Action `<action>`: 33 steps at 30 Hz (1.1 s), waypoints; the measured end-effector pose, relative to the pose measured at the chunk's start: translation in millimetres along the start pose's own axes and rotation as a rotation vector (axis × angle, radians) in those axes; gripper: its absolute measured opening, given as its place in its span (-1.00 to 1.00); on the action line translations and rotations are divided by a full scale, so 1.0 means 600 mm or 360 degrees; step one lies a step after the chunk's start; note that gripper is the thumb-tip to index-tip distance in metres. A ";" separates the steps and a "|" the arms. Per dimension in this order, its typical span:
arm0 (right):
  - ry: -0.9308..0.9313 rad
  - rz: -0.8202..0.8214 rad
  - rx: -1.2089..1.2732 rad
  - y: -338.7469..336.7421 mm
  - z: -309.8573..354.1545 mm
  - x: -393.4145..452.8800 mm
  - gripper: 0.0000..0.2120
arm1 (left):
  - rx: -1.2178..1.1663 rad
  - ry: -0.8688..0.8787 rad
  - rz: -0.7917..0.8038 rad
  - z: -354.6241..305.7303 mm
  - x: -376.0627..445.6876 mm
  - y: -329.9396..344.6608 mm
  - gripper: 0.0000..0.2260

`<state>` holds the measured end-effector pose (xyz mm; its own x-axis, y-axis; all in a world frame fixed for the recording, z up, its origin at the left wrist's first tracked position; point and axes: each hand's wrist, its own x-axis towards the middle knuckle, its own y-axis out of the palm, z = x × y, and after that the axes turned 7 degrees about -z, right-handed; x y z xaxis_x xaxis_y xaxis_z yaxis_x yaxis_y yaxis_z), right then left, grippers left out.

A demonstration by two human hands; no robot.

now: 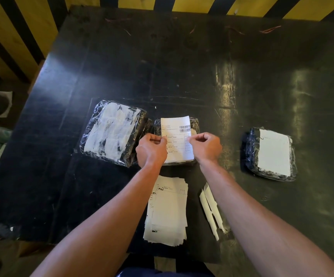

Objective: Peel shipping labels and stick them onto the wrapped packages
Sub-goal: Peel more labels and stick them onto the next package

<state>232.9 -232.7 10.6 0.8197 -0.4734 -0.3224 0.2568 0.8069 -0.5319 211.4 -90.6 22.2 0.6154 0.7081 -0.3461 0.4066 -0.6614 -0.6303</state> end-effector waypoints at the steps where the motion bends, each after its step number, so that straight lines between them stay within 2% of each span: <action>1: -0.0013 0.0000 -0.0023 0.001 0.000 0.000 -0.92 | 0.0015 0.0014 -0.0001 0.001 0.001 0.000 -0.84; 7: -0.0128 -0.0012 -0.0190 0.005 0.006 0.006 -0.88 | 0.0115 0.0141 -0.0026 0.000 -0.002 -0.002 -0.84; 10: -0.0247 -0.0080 -0.0295 0.003 0.009 0.001 -0.82 | 0.0203 0.0300 -0.0074 0.002 -0.008 -0.009 -0.76; 12: -0.0547 -0.0129 -0.0448 -0.002 -0.002 -0.003 -0.77 | 0.0323 0.0593 -0.0047 0.015 -0.012 -0.013 -0.75; 14: -0.1031 -0.0137 -0.0626 -0.008 -0.019 -0.008 -0.79 | 0.0500 0.1108 0.0013 0.035 -0.019 -0.018 -0.75; 16: -0.1433 0.0012 -0.0751 -0.009 -0.033 -0.015 -0.71 | 0.0664 0.1502 0.0143 0.064 -0.020 -0.018 -0.64; 17: -0.1521 0.0175 -0.0822 -0.007 -0.038 -0.017 -0.62 | 0.0746 0.1565 0.0258 0.079 -0.019 -0.018 -0.53; 19: -0.1540 0.0517 -0.1007 -0.002 -0.038 -0.020 -0.43 | 0.0927 0.1595 0.0456 0.104 -0.015 -0.022 -0.40; 21: -0.1505 0.0669 -0.1177 0.007 -0.027 -0.011 -0.36 | 0.1047 0.1660 0.0499 0.120 -0.010 -0.026 -0.39; 27: -0.1382 0.0694 -0.1445 0.042 0.045 0.027 -0.38 | 0.1043 0.1564 0.0598 0.116 -0.010 -0.025 -0.34; 33: -0.1234 0.0710 -0.1593 0.018 0.062 0.079 -0.39 | 0.1042 0.1535 0.0631 0.116 -0.006 -0.027 -0.32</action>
<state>293.4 -233.4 18.8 0.8968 0.3503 -0.2704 -0.3155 0.0777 -0.9457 155.4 -65.5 -14.9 0.9790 -0.1694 -0.1133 -0.1665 -0.3438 -0.9242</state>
